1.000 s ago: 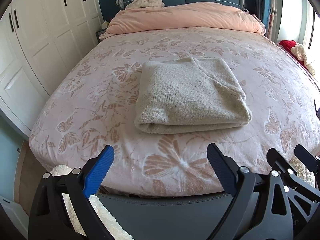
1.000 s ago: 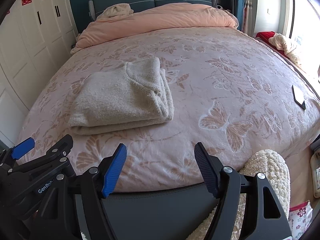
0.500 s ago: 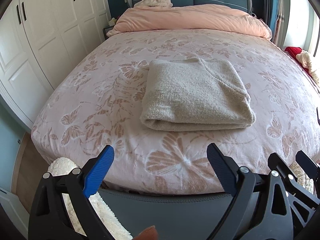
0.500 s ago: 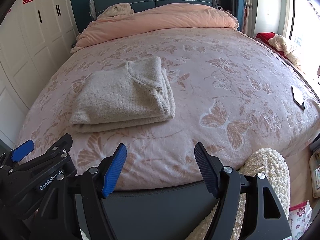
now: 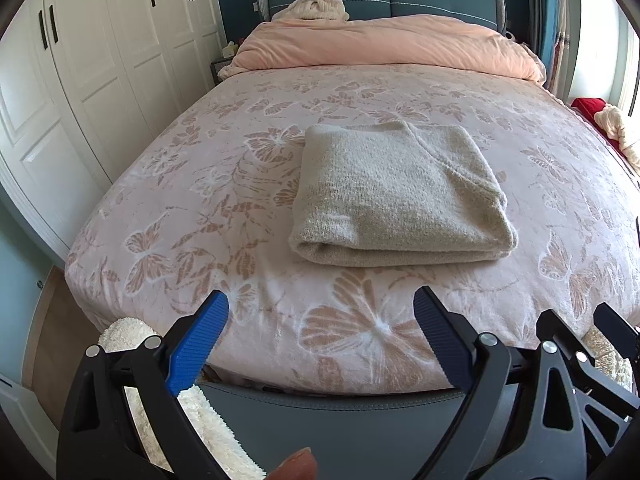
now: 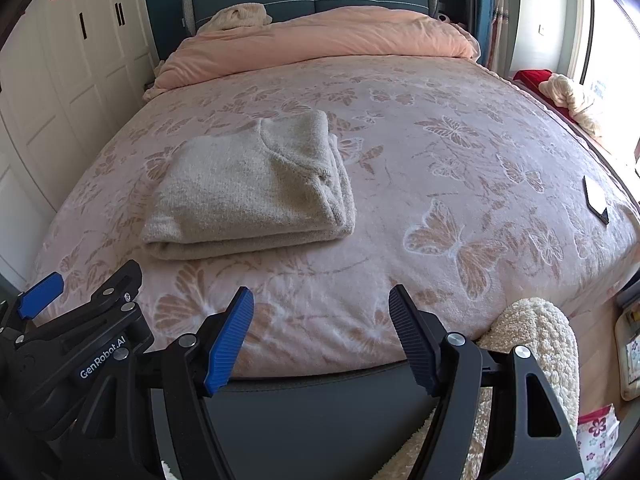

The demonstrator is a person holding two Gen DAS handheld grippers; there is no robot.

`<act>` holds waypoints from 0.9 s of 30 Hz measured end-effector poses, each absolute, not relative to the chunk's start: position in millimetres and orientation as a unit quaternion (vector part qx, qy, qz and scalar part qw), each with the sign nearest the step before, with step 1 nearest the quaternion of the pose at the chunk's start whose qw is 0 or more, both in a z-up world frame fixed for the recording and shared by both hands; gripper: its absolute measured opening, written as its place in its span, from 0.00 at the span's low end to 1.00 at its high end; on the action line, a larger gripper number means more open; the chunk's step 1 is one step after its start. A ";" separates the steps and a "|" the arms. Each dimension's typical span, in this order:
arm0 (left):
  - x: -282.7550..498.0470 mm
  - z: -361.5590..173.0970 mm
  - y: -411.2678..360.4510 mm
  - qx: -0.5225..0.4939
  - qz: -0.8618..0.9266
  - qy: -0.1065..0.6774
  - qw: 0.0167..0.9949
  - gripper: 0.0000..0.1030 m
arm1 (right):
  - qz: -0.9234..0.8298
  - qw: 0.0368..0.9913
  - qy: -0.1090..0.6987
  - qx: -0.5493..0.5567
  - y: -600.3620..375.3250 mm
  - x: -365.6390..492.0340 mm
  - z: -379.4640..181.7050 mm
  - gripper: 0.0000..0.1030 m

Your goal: Fold small clothes

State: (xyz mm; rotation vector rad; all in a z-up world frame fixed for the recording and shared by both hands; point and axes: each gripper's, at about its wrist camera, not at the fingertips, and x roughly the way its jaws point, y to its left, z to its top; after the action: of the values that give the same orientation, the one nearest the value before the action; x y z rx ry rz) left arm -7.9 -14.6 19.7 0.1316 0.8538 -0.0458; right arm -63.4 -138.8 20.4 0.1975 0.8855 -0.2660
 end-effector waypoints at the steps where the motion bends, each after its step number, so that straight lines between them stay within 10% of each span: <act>1: -7.9 19.7 -14.5 0.064 -0.021 0.414 0.908 0.89 | -0.128 0.890 0.427 0.095 -138.6 -63.2 20.2 0.67; 27: -7.9 17.2 -10.5 0.073 -0.005 0.410 0.909 0.89 | -0.126 0.889 0.431 0.088 -130.4 -59.6 18.7 0.67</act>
State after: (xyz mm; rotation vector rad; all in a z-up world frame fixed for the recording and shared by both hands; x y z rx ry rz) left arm -7.9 -10.5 17.2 0.1497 0.8467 -0.0111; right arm -59.6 -130.4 18.7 0.1822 0.8951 -0.2618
